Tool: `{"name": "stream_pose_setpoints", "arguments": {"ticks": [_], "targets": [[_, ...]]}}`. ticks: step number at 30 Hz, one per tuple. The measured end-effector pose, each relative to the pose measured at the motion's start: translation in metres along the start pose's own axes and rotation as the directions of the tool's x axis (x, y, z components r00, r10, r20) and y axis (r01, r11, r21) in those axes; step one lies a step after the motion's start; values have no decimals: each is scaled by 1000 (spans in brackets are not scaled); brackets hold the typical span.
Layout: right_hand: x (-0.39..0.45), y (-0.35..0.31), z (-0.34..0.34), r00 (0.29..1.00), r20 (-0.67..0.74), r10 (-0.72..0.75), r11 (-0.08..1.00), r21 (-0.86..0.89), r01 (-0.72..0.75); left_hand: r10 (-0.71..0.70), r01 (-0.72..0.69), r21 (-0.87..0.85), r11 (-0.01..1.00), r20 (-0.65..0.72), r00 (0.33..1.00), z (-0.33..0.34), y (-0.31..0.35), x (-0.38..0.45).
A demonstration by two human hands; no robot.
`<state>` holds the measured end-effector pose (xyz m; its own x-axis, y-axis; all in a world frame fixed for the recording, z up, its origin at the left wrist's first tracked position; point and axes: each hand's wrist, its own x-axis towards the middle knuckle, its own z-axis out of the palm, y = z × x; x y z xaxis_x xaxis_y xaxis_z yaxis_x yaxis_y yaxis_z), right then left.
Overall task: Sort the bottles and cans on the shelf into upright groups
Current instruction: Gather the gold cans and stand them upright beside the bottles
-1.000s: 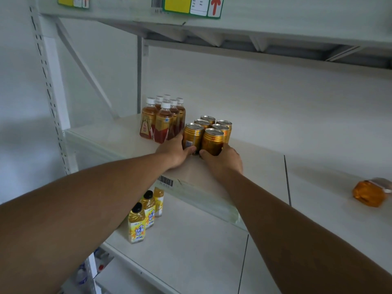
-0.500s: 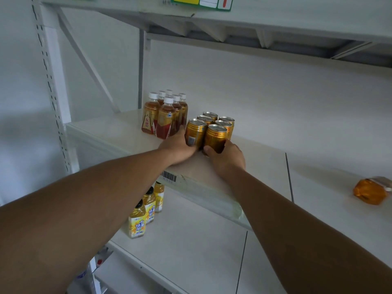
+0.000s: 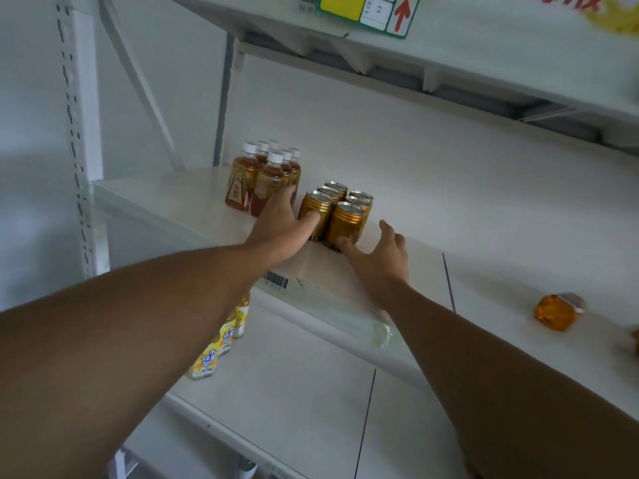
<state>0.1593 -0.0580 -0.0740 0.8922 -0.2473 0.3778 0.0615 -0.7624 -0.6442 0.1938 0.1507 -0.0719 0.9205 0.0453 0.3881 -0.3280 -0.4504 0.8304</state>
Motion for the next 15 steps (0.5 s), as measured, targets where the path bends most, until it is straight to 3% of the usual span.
{"name": "stream_pose_setpoints", "arguments": {"ticks": [4, 9, 15], "targets": [[-23, 24, -45, 997, 69, -27, 986, -162, 37, 60, -59, 199, 978, -1, 998, -5, 4, -22], [-49, 70, -138, 991, 101, -91, 932, -343, 120, 70, -93, 479, 873, 64, 995, 2, 43, -63], [-86, 140, -250, 990, 122, -72, 894, -431, 119, 24, -89, 572, 816, 121, 992, 68, 133, -115]]}}
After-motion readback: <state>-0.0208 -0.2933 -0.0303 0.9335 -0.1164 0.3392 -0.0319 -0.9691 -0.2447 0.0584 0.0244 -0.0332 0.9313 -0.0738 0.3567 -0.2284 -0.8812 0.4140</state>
